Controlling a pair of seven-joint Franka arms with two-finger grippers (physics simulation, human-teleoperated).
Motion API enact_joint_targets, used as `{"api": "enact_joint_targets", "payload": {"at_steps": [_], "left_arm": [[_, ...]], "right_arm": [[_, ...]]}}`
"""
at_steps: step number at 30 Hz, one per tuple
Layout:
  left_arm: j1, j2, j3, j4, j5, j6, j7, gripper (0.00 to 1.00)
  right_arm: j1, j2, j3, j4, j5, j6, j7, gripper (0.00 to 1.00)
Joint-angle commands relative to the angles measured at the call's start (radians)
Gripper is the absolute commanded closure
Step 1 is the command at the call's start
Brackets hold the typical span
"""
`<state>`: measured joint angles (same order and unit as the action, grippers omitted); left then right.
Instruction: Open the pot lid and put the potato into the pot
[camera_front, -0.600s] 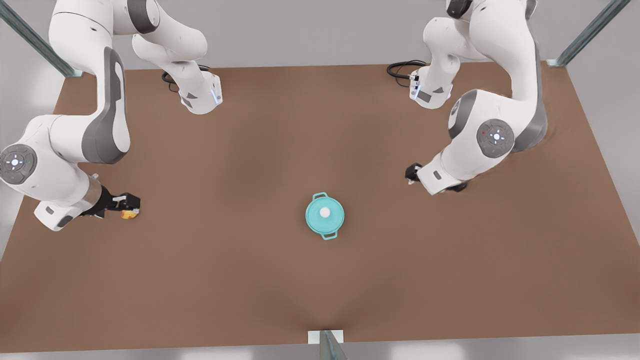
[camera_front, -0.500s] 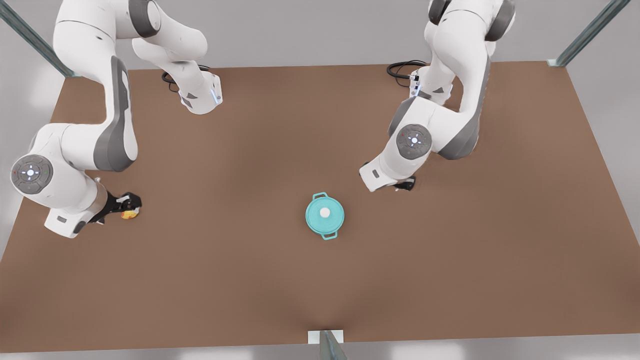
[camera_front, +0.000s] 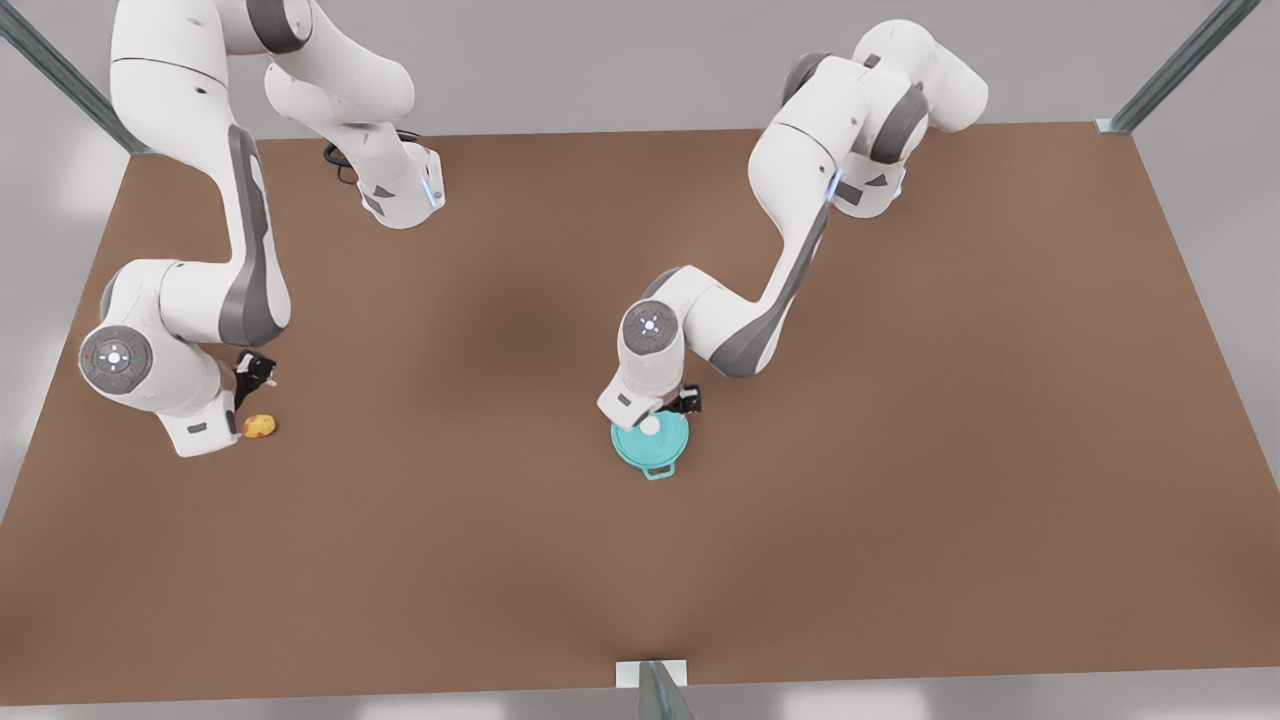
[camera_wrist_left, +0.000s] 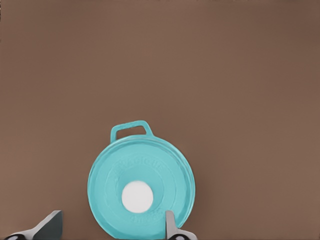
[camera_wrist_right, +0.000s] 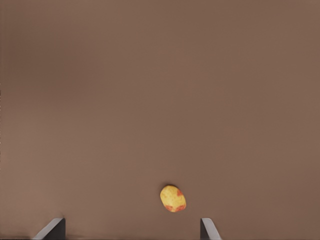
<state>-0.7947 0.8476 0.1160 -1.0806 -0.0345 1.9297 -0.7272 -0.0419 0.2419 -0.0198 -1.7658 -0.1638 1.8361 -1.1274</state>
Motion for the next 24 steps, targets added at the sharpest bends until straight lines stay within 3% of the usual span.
{"api": "enact_joint_targets", "payload": {"at_steps": [1,6,11,24], "left_arm": [[-0.001,0.016,-0.001,-0.001,0.002,0.086,-0.429,0.0],[-0.031,0.027,-0.004,-0.042,0.016,0.083,-0.406,0.0],[-0.032,0.05,-0.004,-0.042,0.022,0.086,-0.403,0.0],[-0.023,0.097,0.002,-0.033,0.021,0.166,-0.376,0.0]], "right_arm": [[-0.001,0.007,0.003,-0.009,-0.017,0.025,-0.44,0.0],[-0.016,0.043,0.004,-0.012,-0.068,0.124,-0.201,0.0],[-0.044,0.065,0.004,-0.098,-0.111,0.143,-0.189,0.03],[-0.089,0.194,0.004,-0.106,-0.174,0.344,-0.17,0.0]]}}
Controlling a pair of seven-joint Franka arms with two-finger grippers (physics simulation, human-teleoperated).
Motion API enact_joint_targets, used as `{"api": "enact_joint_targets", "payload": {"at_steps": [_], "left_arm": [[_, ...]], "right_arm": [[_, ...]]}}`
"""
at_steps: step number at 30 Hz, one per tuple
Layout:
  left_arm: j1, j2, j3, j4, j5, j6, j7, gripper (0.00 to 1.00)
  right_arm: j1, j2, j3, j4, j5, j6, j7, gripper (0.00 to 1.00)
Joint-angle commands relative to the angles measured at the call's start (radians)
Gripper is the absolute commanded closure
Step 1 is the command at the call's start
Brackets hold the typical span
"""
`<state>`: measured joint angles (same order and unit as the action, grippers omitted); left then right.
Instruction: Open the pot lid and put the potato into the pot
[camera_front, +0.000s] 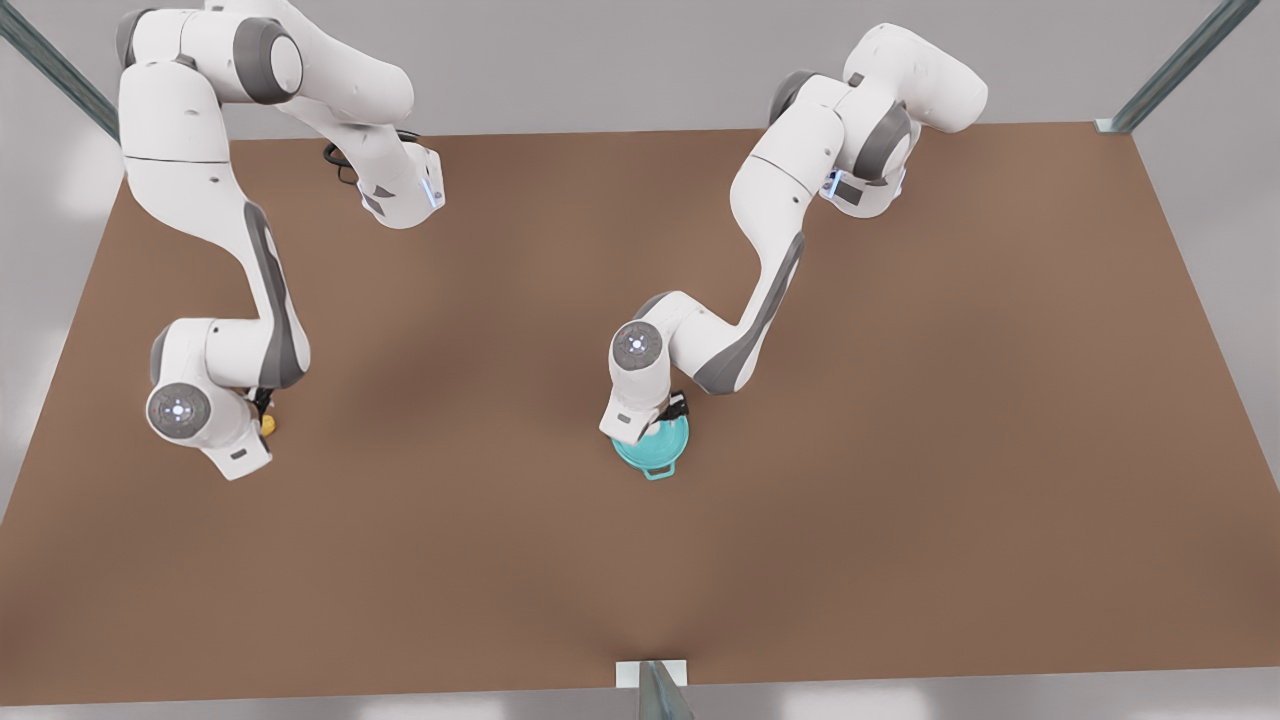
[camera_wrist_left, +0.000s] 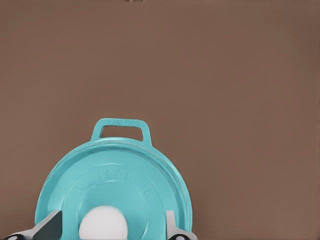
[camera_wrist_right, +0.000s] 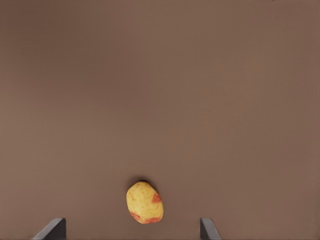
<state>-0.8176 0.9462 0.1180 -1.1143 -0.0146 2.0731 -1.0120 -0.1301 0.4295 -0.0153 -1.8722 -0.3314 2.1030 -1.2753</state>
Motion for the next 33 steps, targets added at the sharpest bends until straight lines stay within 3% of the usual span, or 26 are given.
{"api": "enact_joint_targets", "payload": {"at_steps": [1,5,6,9,12,16,21,30,31,32,33], "left_arm": [[0.0,0.003,0.0,0.001,0.001,0.024,-0.091,0.0],[0.0,0.008,0.0,0.004,0.001,0.025,-0.089,0.0],[0.0,0.006,0.0,0.004,0.001,0.024,-0.089,0.2],[0.0,0.005,0.0,0.001,-0.001,0.01,-0.089,0.52],[0.0,-0.006,-0.001,0.002,-0.005,-0.034,-0.071,0.63],[0.109,-0.075,-0.006,0.013,-0.059,-0.212,0.055,0.63],[0.345,-0.058,0.003,0.011,-0.054,-0.173,0.377,0.63],[0.356,0.069,0.008,0.011,-0.039,0.047,0.397,0.61],[0.356,0.069,0.008,0.014,-0.039,0.048,0.397,0.27],[0.359,0.063,0.009,0.016,-0.042,0.036,0.446,0.0],[0.363,0.056,0.012,0.016,-0.044,0.013,0.475,0.0]], "right_arm": [[0.0,0.009,0.0,0.001,-0.006,0.078,-0.022,0.0],[-0.022,0.028,0.008,-0.019,-0.029,0.103,-0.022,0.0],[-0.023,0.038,0.009,-0.019,-0.029,0.103,-0.022,0.0],[-0.051,0.071,0.011,-0.019,-0.029,0.115,-0.021,0.0],[-0.098,0.072,0.037,-0.021,-0.054,0.114,-0.022,0.0],[-0.148,0.077,0.075,-0.047,-0.089,0.115,-0.016,0.01],[-0.172,0.071,0.092,-0.119,-0.112,0.204,0.004,0.01],[-0.233,0.092,0.13,-0.117,-0.201,0.261,0.01,0.01],[-0.236,0.098,0.13,-0.117,-0.206,0.262,0.01,0.01],[-0.241,0.103,0.13,-0.117,-0.207,0.264,0.011,0.01],[-0.243,0.104,0.135,-0.117,-0.207,0.264,0.014,0.01]]}}
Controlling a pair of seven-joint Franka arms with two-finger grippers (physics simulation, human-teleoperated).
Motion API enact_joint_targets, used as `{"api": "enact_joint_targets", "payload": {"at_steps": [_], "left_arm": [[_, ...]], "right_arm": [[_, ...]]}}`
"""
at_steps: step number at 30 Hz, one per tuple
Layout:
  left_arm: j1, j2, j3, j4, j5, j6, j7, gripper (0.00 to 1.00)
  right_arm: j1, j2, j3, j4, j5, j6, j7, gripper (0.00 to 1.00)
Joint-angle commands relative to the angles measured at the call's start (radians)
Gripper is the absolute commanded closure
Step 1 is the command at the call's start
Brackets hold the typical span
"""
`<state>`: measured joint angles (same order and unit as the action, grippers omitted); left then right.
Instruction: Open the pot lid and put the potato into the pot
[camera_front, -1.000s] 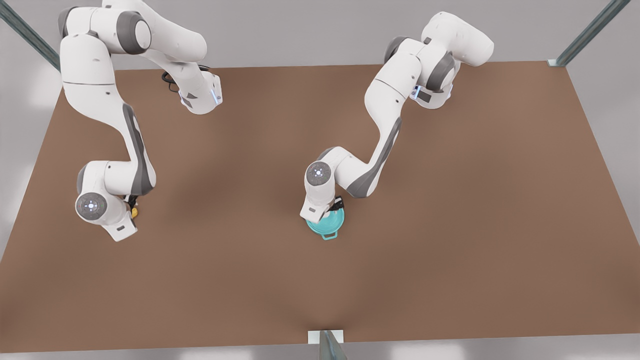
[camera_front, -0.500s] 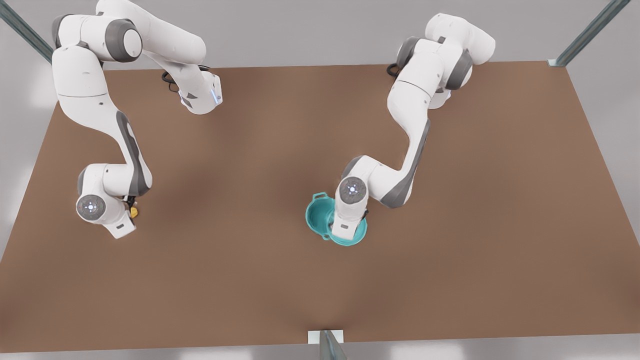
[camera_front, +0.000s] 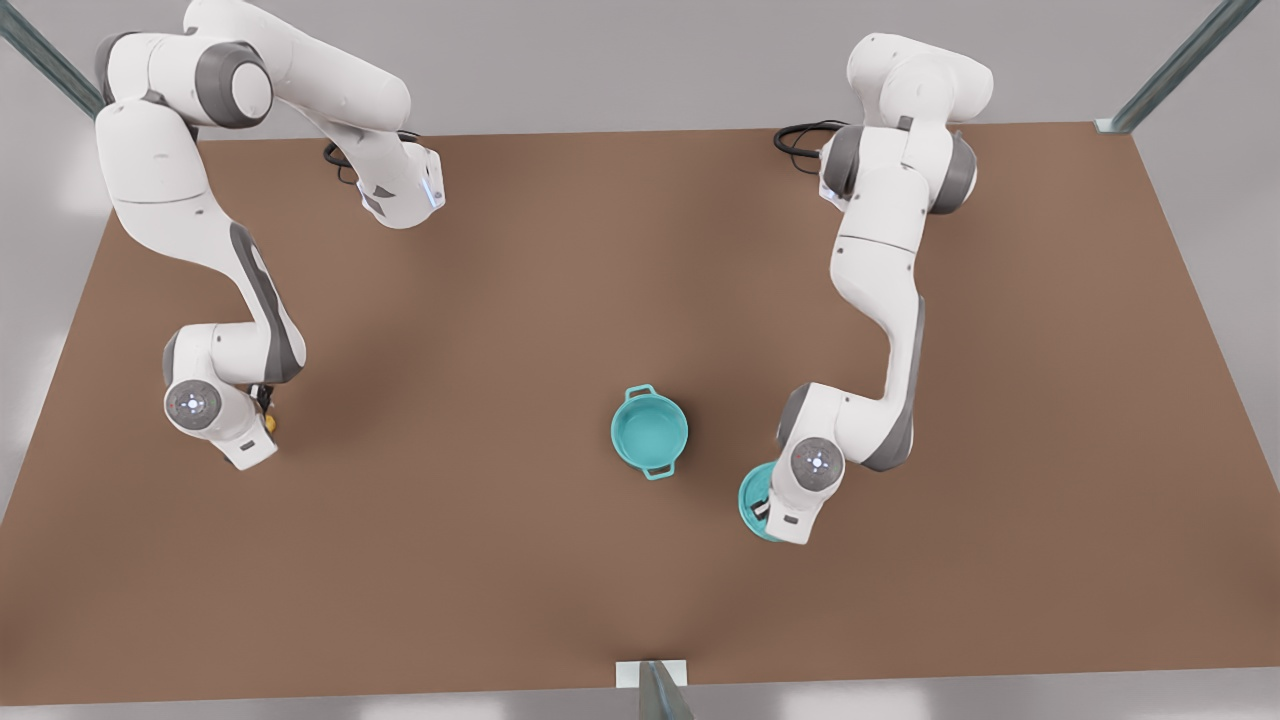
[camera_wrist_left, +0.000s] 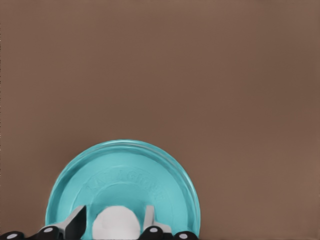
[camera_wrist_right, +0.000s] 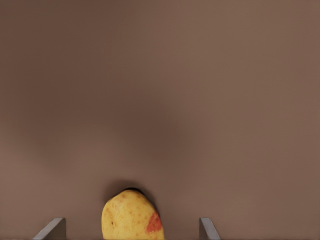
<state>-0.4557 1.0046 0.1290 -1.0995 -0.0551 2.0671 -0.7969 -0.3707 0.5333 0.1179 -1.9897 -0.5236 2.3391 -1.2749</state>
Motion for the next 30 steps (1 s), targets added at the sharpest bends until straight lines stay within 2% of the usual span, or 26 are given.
{"api": "enact_joint_targets", "payload": {"at_steps": [1,3,4,6,8,9,14,19,30], "left_arm": [[0.005,-0.02,0.009,0.001,-0.002,-0.047,0.312,0.0],[0.051,-0.125,0.014,0.0,-0.012,-0.237,0.47,0.0],[0.123,-0.236,0.015,0.0,-0.049,-0.433,0.683,0.0],[0.236,-0.403,0.014,-0.013,-0.103,-0.653,0.82,0.0],[0.246,-0.576,0.02,-0.121,-0.104,-0.647,0.91,0.0],[0.246,-0.667,0.021,-0.279,-0.101,-0.533,0.91,0.0],[0.204,-0.604,0.015,-0.234,-0.078,-0.521,0.818,0.0],[0.223,-0.636,0.018,-0.243,-0.14,-0.61,0.713,0.0],[0.223,-0.635,0.023,-0.244,-0.164,-0.631,0.745,0.0]], "right_arm": [[-0.002,0.005,0.003,0.002,-0.015,0.029,0.015,0.01],[-0.02,0.013,0.005,0.002,-0.035,0.034,0.015,0.01],[-0.024,0.022,0.014,0.002,-0.036,0.049,0.017,0.01],[-0.024,0.036,0.016,0.002,-0.038,0.051,0.031,0.01],[-0.027,0.045,0.016,0.0,-0.05,0.057,0.043,0.01],[-0.027,0.047,0.016,0.0,-0.05,0.059,0.046,0.01],[-0.06,0.057,0.034,0.0,-0.079,0.071,0.049,0.01],[-0.105,0.054,0.078,-0.003,-0.081,0.071,0.055,0.02],[-0.157,0.048,0.112,-0.024,-0.104,0.071,0.055,0.04]]}}
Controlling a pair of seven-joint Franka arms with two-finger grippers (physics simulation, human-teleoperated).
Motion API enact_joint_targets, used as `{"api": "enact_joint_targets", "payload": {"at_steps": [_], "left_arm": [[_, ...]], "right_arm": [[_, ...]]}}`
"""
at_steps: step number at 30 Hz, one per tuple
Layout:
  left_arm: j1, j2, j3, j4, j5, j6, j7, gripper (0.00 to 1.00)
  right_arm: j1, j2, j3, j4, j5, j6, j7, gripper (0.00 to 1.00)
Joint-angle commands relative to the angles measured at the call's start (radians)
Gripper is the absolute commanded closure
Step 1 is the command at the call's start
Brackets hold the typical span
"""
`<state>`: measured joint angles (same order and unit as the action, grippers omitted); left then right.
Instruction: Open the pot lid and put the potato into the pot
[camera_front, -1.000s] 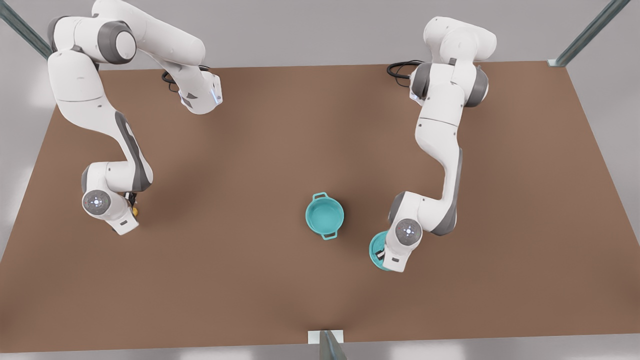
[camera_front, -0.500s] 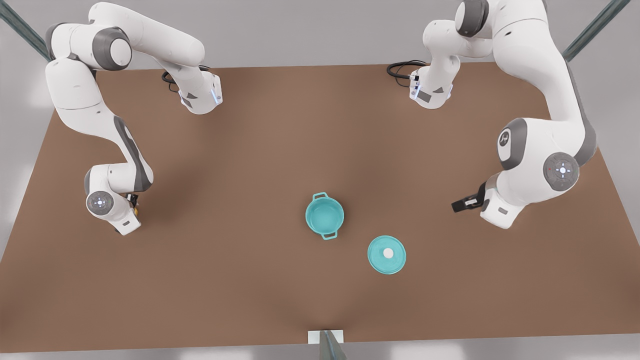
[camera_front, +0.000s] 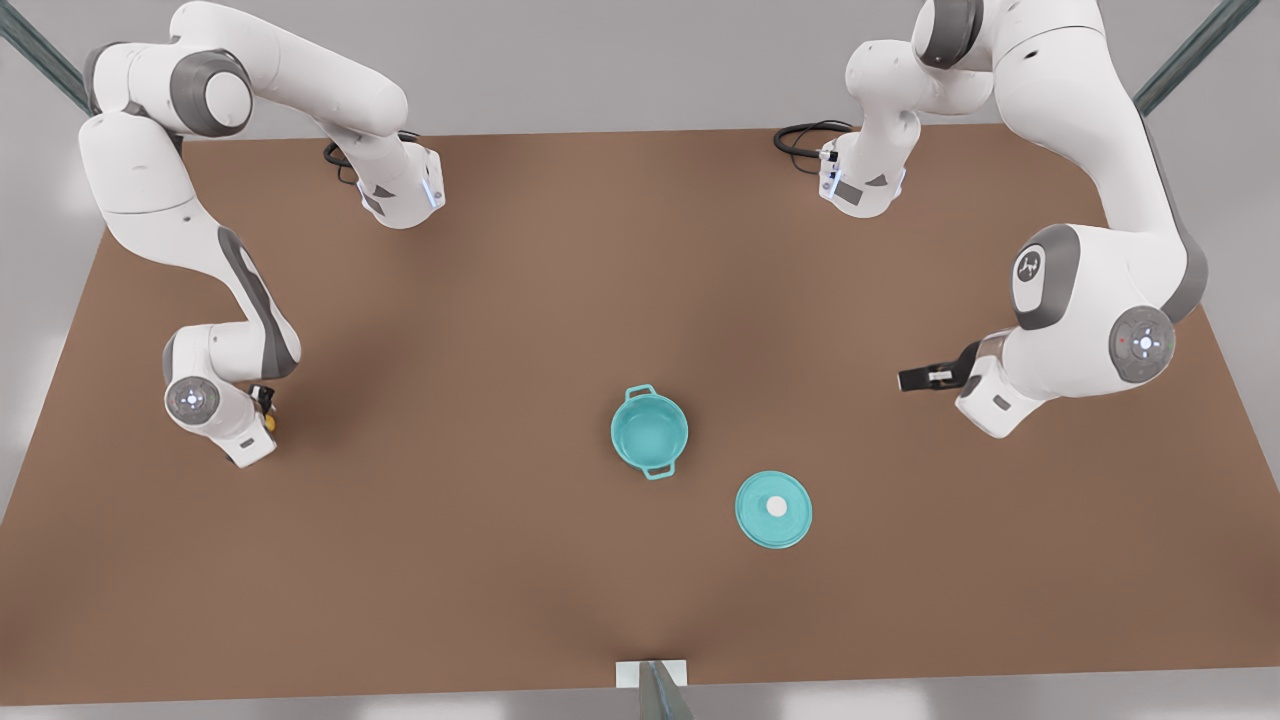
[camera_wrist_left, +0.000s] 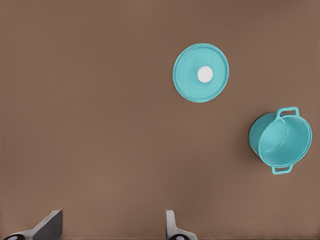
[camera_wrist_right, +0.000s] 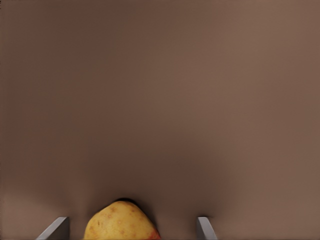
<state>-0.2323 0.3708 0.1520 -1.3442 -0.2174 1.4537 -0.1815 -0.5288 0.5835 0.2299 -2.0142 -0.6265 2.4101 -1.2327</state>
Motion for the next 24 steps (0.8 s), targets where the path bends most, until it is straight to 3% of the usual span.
{"api": "enact_joint_targets", "payload": {"at_steps": [1,4,9,12,24], "left_arm": [[0.001,-0.001,0.0,0.0,-0.002,-0.018,0.129,0.0],[-0.001,-0.001,0.0,0.0,0.0,-0.019,0.128,0.0],[-0.001,-0.001,0.0,0.0,0.0,-0.019,0.126,0.0],[-0.002,0.0,-0.002,0.0,0.001,-0.019,0.122,0.0],[-0.007,0.002,-0.003,0.0,0.003,-0.019,0.119,0.0]], "right_arm": [[-0.019,-0.01,0.016,-0.014,-0.001,0.0,0.013,0.04],[-0.02,-0.019,0.023,-0.021,-0.001,0.0,0.015,0.07],[-0.02,-0.016,0.026,-0.02,-0.002,0.001,0.03,0.25],[-0.02,-0.016,0.026,-0.02,-0.002,0.001,0.033,0.41],[-0.02,-0.085,0.052,-0.032,0.002,-0.014,0.027,0.45]]}}
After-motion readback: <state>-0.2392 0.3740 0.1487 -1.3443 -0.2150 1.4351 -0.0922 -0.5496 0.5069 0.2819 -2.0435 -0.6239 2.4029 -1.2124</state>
